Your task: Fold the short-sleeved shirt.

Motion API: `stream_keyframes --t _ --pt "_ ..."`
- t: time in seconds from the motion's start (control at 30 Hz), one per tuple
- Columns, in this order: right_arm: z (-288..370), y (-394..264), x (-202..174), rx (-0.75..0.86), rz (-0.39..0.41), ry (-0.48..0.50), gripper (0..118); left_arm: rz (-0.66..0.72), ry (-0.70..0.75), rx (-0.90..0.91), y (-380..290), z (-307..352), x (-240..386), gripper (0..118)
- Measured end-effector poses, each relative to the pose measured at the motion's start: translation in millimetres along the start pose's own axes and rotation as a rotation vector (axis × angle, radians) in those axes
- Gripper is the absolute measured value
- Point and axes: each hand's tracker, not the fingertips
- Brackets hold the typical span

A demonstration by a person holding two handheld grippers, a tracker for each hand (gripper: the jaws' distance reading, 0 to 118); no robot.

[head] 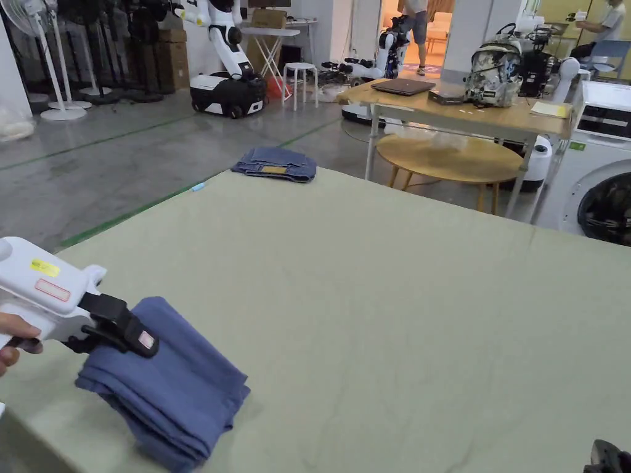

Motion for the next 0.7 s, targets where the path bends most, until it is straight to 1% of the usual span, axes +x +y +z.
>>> stream_keyframes --t 0.1,0.13,0.23,0.3,0.33,0.37,0.43,0.47,0.53,0.57,0.6,0.63,0.7 --pt "-1 -2 -3 -0.011 -0.005 -0.005 0 0.031 0.085 0.016 6 17 -22 17" --pt "-2 -3 -4 -0.017 -0.009 -0.003 0 0.057 0.111 0.018 1 20 -19 17" --pt "-8 -8 -4 -0.036 -0.012 0.005 0 0.109 0.161 -0.009 1 11 -31 17" --pt "-11 -9 -4 -0.043 -0.006 0.003 0 0.108 0.179 -0.002 1 2 -30 17" --pt "-11 -9 -4 -0.047 -0.007 0.004 0 0.106 0.195 0.003 1 -2 -29 21" --pt "-11 -9 -4 -0.049 -0.010 0.005 0 0.095 0.217 0.012 0 -4 -27 31" --pt "-12 -8 -3 -0.053 -0.012 0.006 0 0.042 0.275 0.024 2 -5 -21 39" --pt "-12 -8 -3 -0.053 -0.011 0.007 0 0.028 0.308 0.025 3 -4 -18 39" --pt "-13 -9 -2 -0.054 -0.007 0.009 0 -0.015 0.400 0.022 13 3 -16 49" --pt "-14 -9 -1 -0.055 -0.006 0.011 0 -0.050 0.444 0.022 15 5 -11 65" --pt "-14 -9 -1 -0.057 -0.005 0.011 0 -0.091 0.506 0.035 17 7 -5 67" --pt "-14 -9 -1 -0.057 -0.007 0.010 0 -0.117 0.564 0.048 18 9 0 66" --pt "-14 -10 1 -0.060 -0.012 0.012 0 -0.159 0.593 0.081 19 9 3 66"
